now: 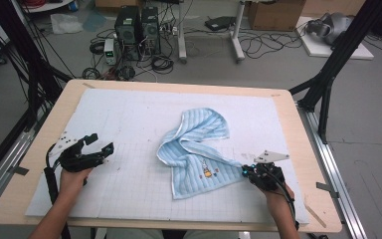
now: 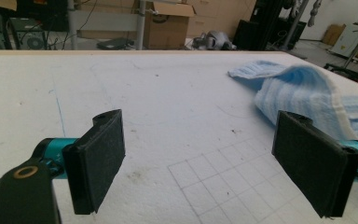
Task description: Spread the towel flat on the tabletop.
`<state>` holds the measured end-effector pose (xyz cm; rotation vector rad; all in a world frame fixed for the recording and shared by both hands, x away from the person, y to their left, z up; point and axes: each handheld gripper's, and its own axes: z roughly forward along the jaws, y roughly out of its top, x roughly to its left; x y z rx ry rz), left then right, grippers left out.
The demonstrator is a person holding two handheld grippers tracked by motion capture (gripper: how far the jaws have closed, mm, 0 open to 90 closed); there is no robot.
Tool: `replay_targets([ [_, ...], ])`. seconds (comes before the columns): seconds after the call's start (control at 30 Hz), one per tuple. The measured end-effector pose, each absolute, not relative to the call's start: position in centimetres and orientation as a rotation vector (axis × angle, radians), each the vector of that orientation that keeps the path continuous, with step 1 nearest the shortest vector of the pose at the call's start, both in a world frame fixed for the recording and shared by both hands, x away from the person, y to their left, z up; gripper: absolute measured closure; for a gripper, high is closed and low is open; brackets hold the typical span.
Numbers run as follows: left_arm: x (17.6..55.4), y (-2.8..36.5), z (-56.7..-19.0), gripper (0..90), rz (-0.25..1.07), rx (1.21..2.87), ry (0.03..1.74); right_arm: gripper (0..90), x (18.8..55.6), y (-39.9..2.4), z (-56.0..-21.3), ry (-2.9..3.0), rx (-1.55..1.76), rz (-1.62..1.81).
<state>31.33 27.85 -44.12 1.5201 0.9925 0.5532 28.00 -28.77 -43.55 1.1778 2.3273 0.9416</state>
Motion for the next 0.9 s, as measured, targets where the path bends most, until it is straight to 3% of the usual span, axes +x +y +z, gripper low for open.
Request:
replay_targets([
  [0.07, 31.3, 27.9, -44.1, 17.4, 0.558, 1.522, 0.996, 81.8, 27.4, -29.0, -43.5, 2.320, 1.206, 0.892],
  [0.13, 31.4, 27.9, -44.1, 17.4, 0.559, 1.522, 1.000, 64.5, 27.1, -29.0, -43.1, 2.282, 1.202, 0.880],
  [0.2, 31.4, 27.8, -44.1, 17.4, 0.558, 1.519, 1.000, 54.9, 27.2, -28.1, -42.0, 2.221, 1.168, 1.006],
  [0.33, 31.4, 27.7, -44.2, 17.4, 0.556, 1.522, 0.999, 52.3, 27.9, -26.0, -41.3, 2.207, 1.074, 1.111],
  [0.53, 31.4, 27.8, -44.2, 17.5, 0.558, 1.517, 1.004, 56.7, 31.0, -19.8, -41.0, 2.273, 0.937, 1.235],
  [0.9, 31.4, 27.8, -44.2, 17.5, 0.552, 1.519, 0.998, 61.5, 34.0, -13.2, -42.5, 2.398, 0.884, 1.194],
])
